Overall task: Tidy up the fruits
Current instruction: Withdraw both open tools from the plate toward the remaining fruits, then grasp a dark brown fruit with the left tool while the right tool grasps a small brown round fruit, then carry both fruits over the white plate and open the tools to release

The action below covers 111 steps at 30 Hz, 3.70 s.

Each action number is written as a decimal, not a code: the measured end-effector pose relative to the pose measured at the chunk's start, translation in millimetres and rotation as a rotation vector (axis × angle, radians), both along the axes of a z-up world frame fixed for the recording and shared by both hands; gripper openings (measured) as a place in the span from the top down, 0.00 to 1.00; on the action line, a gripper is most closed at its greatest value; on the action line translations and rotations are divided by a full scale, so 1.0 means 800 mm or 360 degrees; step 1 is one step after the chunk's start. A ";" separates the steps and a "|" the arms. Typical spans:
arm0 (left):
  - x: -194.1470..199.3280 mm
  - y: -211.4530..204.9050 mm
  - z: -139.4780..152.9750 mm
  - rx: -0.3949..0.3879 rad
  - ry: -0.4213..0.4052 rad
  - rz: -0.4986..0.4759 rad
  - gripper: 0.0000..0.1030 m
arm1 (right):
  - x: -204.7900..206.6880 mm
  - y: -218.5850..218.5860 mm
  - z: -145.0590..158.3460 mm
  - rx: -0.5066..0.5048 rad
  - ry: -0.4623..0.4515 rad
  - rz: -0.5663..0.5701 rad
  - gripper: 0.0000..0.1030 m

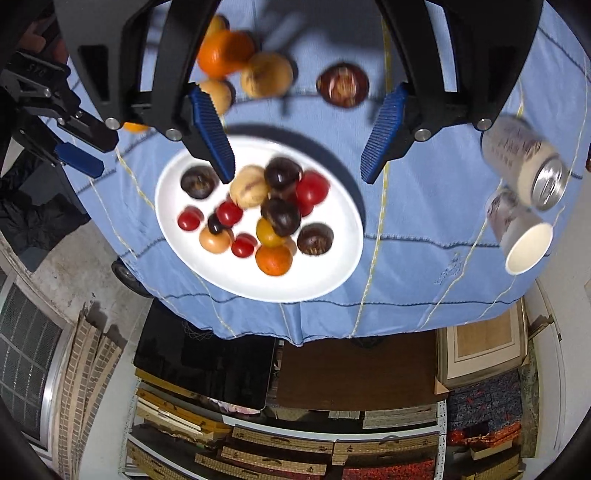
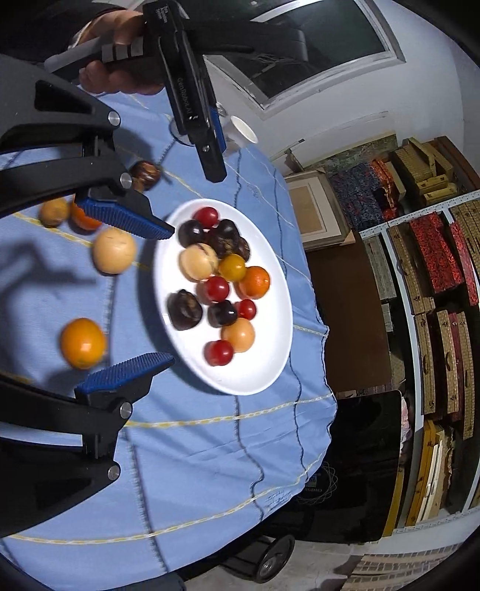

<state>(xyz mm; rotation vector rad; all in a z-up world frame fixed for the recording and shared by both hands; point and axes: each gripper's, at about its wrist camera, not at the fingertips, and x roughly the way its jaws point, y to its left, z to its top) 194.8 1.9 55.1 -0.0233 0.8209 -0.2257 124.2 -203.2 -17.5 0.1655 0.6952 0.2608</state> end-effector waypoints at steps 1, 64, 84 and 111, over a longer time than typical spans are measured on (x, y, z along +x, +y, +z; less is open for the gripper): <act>-0.011 0.000 0.000 0.0007 -0.0006 -0.0003 0.32 | -0.004 0.000 -0.001 0.0002 0.0005 0.0000 0.37; -0.015 0.021 -0.102 0.0255 0.0181 -0.0015 0.60 | -0.044 0.055 -0.061 0.0044 0.0110 0.0192 0.73; -0.100 -0.007 -0.033 0.0193 0.0067 0.0003 0.60 | -0.053 0.040 -0.044 0.0065 0.0049 0.0106 0.73; 0.015 -0.066 -0.010 0.0175 0.0018 -0.0013 0.60 | 0.078 0.010 0.014 0.0000 -0.0011 0.0024 0.73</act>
